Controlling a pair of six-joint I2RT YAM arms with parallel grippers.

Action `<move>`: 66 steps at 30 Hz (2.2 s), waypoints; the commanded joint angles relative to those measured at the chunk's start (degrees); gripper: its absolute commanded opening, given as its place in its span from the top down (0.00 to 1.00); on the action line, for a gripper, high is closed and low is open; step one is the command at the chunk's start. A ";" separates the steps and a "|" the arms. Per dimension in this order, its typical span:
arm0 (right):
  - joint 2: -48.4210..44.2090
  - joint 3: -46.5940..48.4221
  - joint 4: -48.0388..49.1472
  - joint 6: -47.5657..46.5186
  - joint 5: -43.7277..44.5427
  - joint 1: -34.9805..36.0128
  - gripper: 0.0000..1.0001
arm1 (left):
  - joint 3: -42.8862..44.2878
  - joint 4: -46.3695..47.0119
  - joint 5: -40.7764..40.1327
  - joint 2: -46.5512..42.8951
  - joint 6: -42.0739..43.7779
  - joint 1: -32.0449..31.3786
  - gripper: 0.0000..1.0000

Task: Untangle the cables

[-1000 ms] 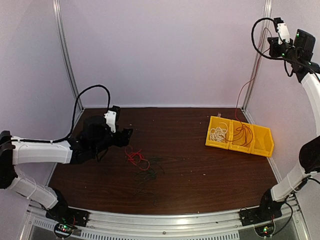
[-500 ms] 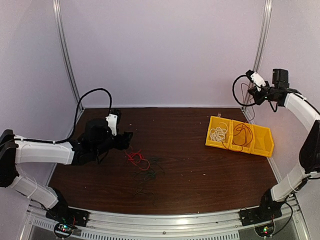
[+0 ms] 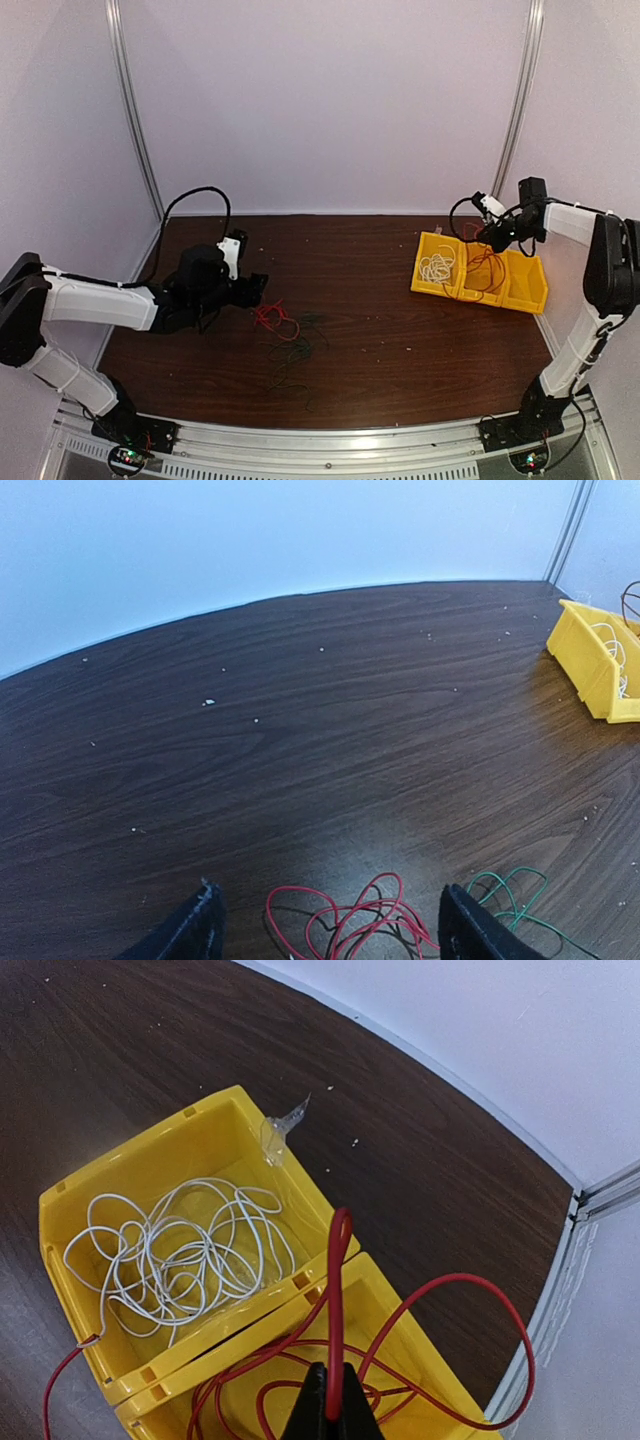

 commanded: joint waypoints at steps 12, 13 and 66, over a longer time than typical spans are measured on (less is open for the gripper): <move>3.97 -7.93 0.04 3.76 6.49 -0.28 1.00 | -1.96 6.25 0.87 2.40 -0.47 0.40 0.26; 4.77 -7.64 0.15 4.43 7.04 -0.28 1.00 | -1.81 6.43 1.05 2.60 -0.47 0.37 0.26; 0.11 7.80 -26.96 -4.29 25.80 2.01 0.33 | -4.27 7.32 2.59 1.13 -1.33 0.36 0.27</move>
